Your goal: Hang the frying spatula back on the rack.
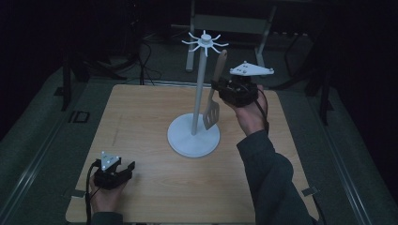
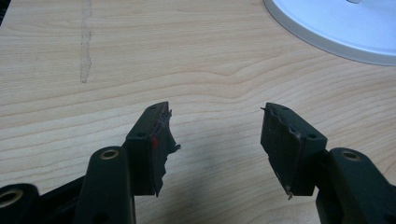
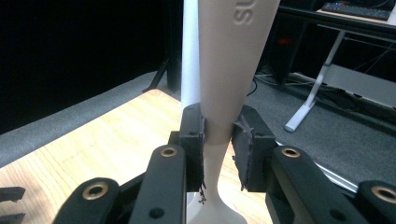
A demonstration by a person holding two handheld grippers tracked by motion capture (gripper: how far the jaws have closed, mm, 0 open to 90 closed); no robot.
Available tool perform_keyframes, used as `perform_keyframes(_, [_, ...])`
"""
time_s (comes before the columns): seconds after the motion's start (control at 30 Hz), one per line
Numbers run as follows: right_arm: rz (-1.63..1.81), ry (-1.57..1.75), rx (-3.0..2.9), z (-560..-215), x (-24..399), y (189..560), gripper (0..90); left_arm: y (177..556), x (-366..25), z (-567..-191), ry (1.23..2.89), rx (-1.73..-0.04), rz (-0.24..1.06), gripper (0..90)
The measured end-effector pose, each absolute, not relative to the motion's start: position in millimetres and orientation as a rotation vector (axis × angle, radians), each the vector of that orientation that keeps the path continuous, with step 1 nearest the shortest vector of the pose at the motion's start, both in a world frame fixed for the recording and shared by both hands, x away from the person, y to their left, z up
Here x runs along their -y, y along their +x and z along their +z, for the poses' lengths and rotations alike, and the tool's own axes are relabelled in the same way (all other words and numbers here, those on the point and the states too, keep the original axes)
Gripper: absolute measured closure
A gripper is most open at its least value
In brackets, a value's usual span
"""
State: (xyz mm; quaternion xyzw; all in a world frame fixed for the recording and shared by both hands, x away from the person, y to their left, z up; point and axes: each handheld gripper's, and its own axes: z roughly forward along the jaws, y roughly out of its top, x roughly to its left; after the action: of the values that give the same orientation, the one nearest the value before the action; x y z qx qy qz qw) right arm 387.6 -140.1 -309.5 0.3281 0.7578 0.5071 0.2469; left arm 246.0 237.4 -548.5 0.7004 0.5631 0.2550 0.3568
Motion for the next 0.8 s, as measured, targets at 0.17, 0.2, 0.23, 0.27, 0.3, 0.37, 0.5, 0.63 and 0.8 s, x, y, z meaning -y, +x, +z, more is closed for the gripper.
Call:
perform_keyframes(0.17, [1.383, 0.901, -2.07, -309.9, 138.5, 388.9, 74.5, 246.0, -237.4, -548.6, 1.809, -1.453, 0.658, 42.8])
perform_keyframes(0.2, [1.381, 0.899, -2.07, -309.8, 138.1, 389.3, 74.5, 246.0, -237.4, -548.5, 1.808, -1.453, 0.658, 42.9])
perform_keyframes(0.23, [1.381, 0.899, -2.07, -309.8, 138.1, 389.3, 74.5, 246.0, -237.4, -548.5, 1.808, -1.453, 0.658, 42.9])
perform_keyframes(0.27, [1.382, 0.899, -2.07, -309.0, 137.1, 390.2, 74.5, 246.1, -237.5, -548.6, 1.806, -1.455, 0.658, 42.9])
perform_keyframes(0.3, [1.382, 0.9, -2.07, -308.8, 136.7, 390.5, 74.5, 246.1, -237.6, -548.5, 1.805, -1.455, 0.658, 42.9])
perform_keyframes(0.37, [1.38, 0.901, -2.071, -308.1, 136.0, 391.1, 74.6, 246.0, -237.6, -548.5, 1.804, -1.455, 0.658, 42.8])
perform_keyframes(0.5, [1.379, 0.906, -2.069, -307.7, 135.3, 392.3, 74.5, 245.8, -238.1, -548.4, 1.8, -1.456, 0.658, 42.9])
perform_keyframes(0.63, [1.376, 0.908, -2.072, -308.4, 134.5, 393.3, 74.5, 245.7, -238.5, -548.3, 1.801, -1.457, 0.659, 42.9])
perform_keyframes(0.8, [1.373, 0.908, -2.074, -309.0, 133.3, 395.5, 74.5, 245.7, -238.4, -548.3, 1.801, -1.457, 0.66, 42.8])
